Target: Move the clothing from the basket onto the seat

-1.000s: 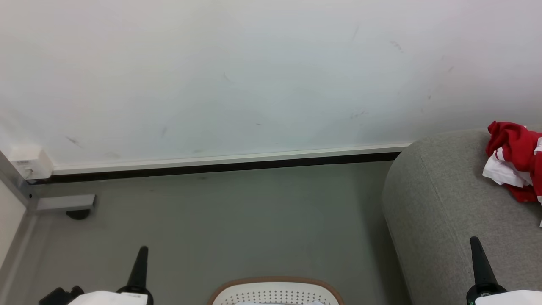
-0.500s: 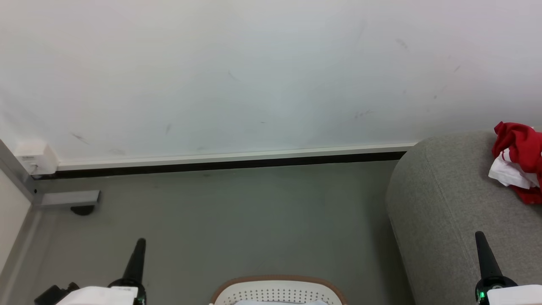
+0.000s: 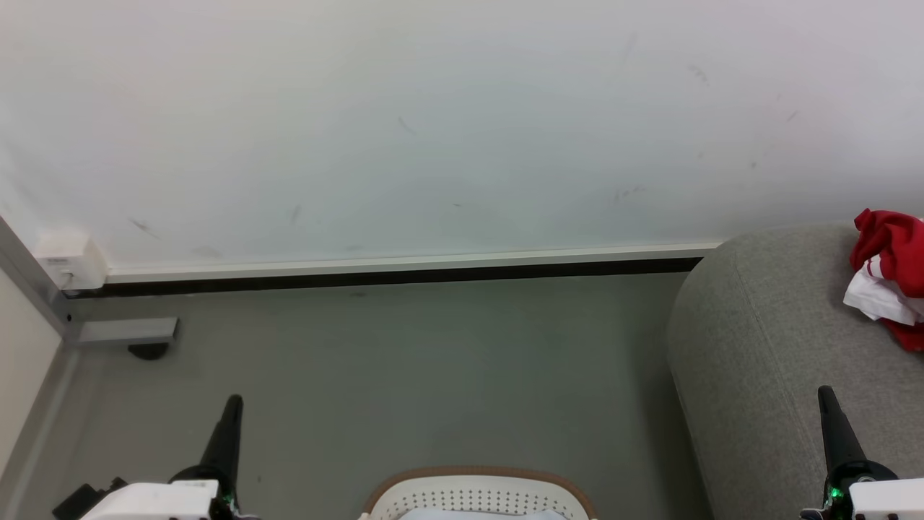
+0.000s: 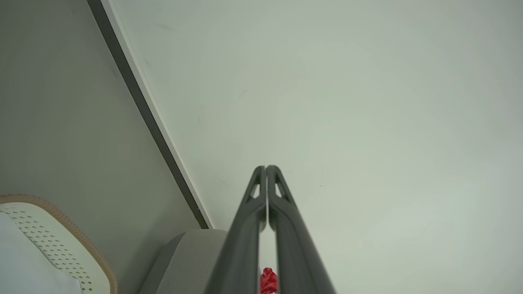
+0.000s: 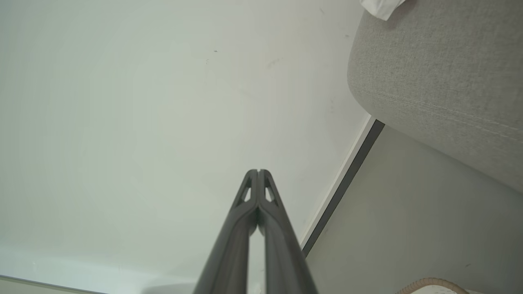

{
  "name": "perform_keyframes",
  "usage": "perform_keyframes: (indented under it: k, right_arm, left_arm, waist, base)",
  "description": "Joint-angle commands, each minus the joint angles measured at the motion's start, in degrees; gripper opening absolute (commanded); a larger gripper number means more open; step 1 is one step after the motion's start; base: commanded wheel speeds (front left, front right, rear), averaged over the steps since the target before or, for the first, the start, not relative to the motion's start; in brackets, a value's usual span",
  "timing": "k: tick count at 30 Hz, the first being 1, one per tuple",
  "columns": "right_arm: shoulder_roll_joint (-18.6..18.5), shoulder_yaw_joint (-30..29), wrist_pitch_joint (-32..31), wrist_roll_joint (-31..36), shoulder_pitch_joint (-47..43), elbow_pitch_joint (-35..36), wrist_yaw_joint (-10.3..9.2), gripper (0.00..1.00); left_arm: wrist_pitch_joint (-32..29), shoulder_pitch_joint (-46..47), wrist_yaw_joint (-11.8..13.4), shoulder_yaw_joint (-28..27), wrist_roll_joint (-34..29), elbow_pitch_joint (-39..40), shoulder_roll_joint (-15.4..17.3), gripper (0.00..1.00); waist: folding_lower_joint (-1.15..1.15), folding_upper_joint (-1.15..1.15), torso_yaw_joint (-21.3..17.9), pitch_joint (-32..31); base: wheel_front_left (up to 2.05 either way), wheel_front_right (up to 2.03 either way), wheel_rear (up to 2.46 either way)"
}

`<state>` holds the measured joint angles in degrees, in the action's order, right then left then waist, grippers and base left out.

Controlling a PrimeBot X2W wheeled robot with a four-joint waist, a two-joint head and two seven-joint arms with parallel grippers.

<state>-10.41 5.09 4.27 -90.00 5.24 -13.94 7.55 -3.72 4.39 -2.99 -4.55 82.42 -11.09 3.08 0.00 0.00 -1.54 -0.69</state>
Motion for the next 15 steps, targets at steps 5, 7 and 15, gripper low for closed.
perform_keyframes:
  k: [5,7,15]
  right_arm:
    - [-0.8,0.2,-0.2,-3.7,1.0,0.6,-0.1,0.0]
    - [-1.0,0.3,-0.3,-5.0,1.1,0.6,-0.1,0.0]
    - [-1.8,0.7,-0.5,-9.2,1.5,0.8,-0.11,0.0]
  left_arm:
    - [-0.9,1.1,-0.5,-0.7,2.9,0.4,0.1,0.0]
    - [-1.2,1.2,-0.6,-0.9,3.8,0.4,0.1,0.0]
    - [-2.0,1.5,-0.9,-1.6,6.9,0.6,0.0,0.0]
  waist:
    - [0.0,0.0,0.3,0.1]
    - [0.0,0.0,0.4,0.2]
    - [0.0,0.0,0.9,0.4]
  base:
    - [0.0,0.0,0.0]
    - [0.0,0.0,0.0]
    - [0.0,0.0,0.0]
